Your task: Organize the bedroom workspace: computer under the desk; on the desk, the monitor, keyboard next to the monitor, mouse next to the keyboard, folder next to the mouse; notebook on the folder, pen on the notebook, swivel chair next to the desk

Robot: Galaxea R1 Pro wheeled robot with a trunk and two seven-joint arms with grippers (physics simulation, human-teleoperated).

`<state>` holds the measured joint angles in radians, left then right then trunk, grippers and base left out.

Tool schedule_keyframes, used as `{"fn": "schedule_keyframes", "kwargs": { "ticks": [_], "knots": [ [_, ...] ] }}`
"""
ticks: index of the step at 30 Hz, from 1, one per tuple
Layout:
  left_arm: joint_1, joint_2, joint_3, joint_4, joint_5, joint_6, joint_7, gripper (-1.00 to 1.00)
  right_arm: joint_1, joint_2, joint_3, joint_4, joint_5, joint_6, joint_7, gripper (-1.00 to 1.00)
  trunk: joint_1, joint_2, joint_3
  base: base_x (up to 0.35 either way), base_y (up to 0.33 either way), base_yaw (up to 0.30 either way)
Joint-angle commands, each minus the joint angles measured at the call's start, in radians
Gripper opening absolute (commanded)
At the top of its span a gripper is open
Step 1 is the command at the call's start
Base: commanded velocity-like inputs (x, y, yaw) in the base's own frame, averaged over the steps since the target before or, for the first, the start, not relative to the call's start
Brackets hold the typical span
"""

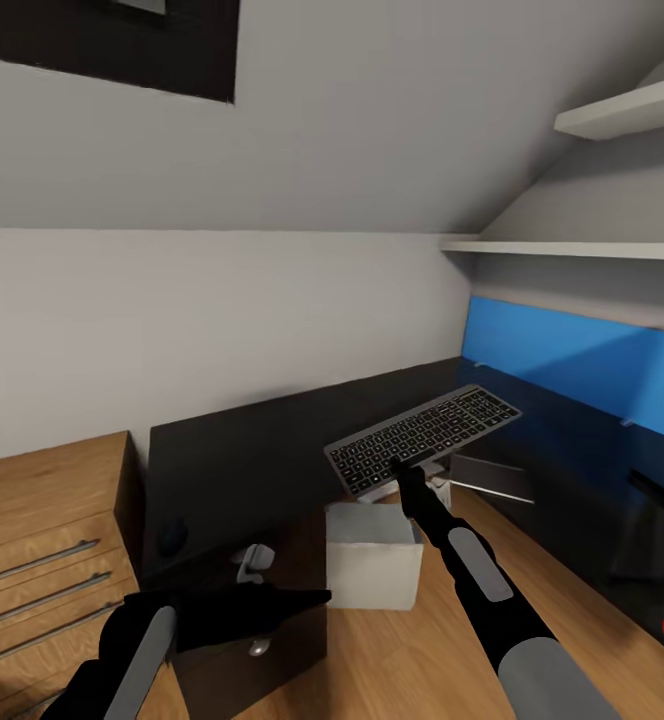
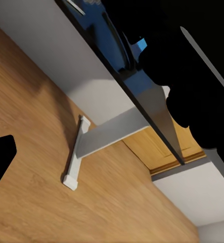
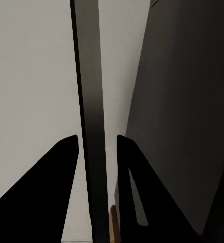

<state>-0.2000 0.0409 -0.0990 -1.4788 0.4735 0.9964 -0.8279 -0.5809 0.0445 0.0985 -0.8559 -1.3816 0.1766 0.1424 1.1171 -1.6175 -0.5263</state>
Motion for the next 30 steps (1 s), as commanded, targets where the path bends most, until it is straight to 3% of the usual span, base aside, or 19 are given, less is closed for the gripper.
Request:
{"fn": "schedule_keyframes", "kwargs": {
  "ticks": [1, 12, 21, 30],
  "knots": [
    [-0.001, 0.0, -0.001, 0.0, 0.0, 0.004, -0.002, 1.0, 0.0, 0.0, 0.0, 0.0, -0.008, 0.003, 0.002, -1.0, 0.0, -0.001, -0.001, 0.0, 0.0, 0.169],
    [-0.001, 0.001, 0.008, 0.0, 0.005, 0.004, -0.003, 1.0, 0.0, 0.0, 0.0, 0.001, -0.008, 0.003, 0.001, -1.0, 0.0, -0.001, -0.009, -0.014, 0.0, 0.209],
    [-0.001, 0.001, 0.006, 0.0, 0.004, 0.004, -0.002, 1.0, 0.0, 0.0, -0.002, 0.001, -0.013, 0.004, -0.007, -1.0, 0.0, -0.001, -0.016, -0.292, 0.0, 0.239],
    [-0.001, 0.001, 0.008, 0.0, 0.005, 0.004, -0.003, 1.0, 0.0, 0.001, -0.002, 0.007, -0.071, 0.01, -0.01, -1.0, 0.0, -0.001, -0.024, -0.125, 0.0, 0.241]
  ]
}}
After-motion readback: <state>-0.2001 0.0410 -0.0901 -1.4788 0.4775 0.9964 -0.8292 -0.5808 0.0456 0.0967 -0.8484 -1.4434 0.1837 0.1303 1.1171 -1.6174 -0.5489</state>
